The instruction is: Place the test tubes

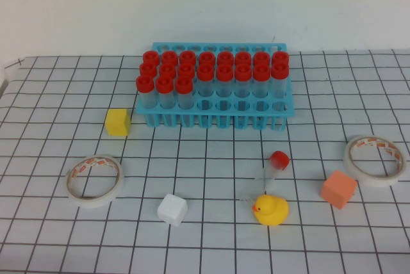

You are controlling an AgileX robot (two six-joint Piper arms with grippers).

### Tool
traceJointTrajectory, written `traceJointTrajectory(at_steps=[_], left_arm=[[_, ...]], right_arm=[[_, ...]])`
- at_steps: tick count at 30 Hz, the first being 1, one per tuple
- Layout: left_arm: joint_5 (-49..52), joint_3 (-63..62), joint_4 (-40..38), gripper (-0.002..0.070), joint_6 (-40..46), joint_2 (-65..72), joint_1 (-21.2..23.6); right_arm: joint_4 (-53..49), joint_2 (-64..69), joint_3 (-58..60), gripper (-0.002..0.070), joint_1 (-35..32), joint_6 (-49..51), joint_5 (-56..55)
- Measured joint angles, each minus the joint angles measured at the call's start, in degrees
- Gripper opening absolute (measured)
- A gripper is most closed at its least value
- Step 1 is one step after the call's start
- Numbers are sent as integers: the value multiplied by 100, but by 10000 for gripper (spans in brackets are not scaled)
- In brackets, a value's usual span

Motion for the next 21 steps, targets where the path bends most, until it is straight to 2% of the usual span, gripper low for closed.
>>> traceJointTrajectory(at_steps=[8, 12, 15, 21], left_arm=[[-53, 0, 0, -1, 0, 0, 0], [-481, 11, 0, -1, 0, 0, 0], [-1337, 11, 11, -1, 0, 0, 0], [-3530, 11, 114, -1, 0, 0, 0]], right_arm=[[0, 0, 0, -1, 0, 0, -11], [0, 0, 36, -1, 0, 0, -320], [0, 0, 57, -1, 0, 0, -931], [0, 0, 57, -1, 0, 0, -2859]])
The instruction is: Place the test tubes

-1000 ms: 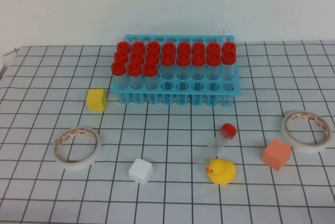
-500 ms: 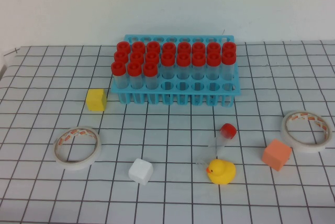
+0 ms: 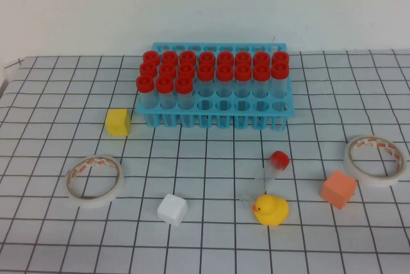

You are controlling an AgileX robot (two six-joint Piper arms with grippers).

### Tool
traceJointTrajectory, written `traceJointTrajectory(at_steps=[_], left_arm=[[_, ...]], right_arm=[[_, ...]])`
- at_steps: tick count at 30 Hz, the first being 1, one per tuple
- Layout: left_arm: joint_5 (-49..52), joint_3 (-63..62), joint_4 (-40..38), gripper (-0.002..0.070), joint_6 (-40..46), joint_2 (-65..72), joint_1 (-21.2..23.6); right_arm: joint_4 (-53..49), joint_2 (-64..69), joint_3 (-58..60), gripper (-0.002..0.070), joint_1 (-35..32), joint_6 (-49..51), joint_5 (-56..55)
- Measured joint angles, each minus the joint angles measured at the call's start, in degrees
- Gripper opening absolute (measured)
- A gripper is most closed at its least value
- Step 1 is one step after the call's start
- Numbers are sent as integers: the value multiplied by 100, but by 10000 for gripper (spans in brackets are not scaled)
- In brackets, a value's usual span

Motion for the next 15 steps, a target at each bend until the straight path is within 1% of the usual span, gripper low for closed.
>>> traceJointTrajectory(at_steps=[4, 7, 10, 15], left_arm=[[-1212, 0, 42, -1, 0, 0, 0], [-1707, 0, 42, -1, 0, 0, 0], [-1973, 0, 42, -1, 0, 0, 0], [-2040, 0, 51, -3, 0, 0, 0]], right_arm=[[0, 0, 0, -1, 0, 104, -1218], [0, 0, 0, -1, 0, 157, -1816], [0, 0, 0, -1, 0, 164, -2079], [0, 0, 0, -1, 0, 164, -2085]])
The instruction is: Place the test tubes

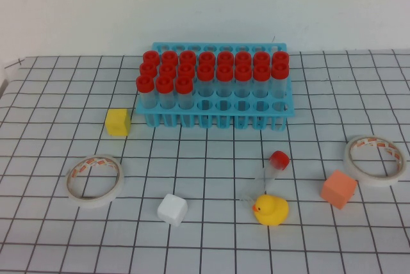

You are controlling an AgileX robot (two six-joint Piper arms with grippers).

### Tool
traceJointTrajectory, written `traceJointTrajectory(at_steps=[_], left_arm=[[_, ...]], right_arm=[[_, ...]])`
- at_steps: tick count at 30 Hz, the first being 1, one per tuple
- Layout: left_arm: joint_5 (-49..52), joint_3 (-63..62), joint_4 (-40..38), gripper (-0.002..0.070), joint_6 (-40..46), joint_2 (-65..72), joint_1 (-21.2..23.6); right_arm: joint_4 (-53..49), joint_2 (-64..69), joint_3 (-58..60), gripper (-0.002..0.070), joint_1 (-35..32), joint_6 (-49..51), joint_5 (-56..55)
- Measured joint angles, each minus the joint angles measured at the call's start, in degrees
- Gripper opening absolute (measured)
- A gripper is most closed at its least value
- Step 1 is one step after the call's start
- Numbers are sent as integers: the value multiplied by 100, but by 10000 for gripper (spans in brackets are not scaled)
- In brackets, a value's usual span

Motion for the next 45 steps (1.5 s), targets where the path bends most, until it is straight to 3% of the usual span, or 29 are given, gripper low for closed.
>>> traceJointTrajectory(at_steps=[14, 19, 24, 30, 39, 45], left_arm=[[-90, -30, -36, -3, 85, 0, 0], [1418, -1061, -199, -3, 179, 0, 0], [3131, -2477, -316, -2, 1005, 491, 0], [4784, -3884, -316, -3, 1505, 1976, 0], [6610, -4046, -388, -3, 1505, 2963, 0], [7598, -4046, -417, -3, 1505, 2984, 0]], right_arm=[[168, 0, 0, -1, 0, -56, 44], [417, 0, -391, -1, 0, -193, 434], [466, 0, -1337, -1, 0, -1022, 1129], [497, 954, -2946, -1, 0, -1798, 3127], [497, 3011, -4175, -1, 0, -1798, 6581], [424, 4059, -4002, -1, 0, -1761, 6977]])
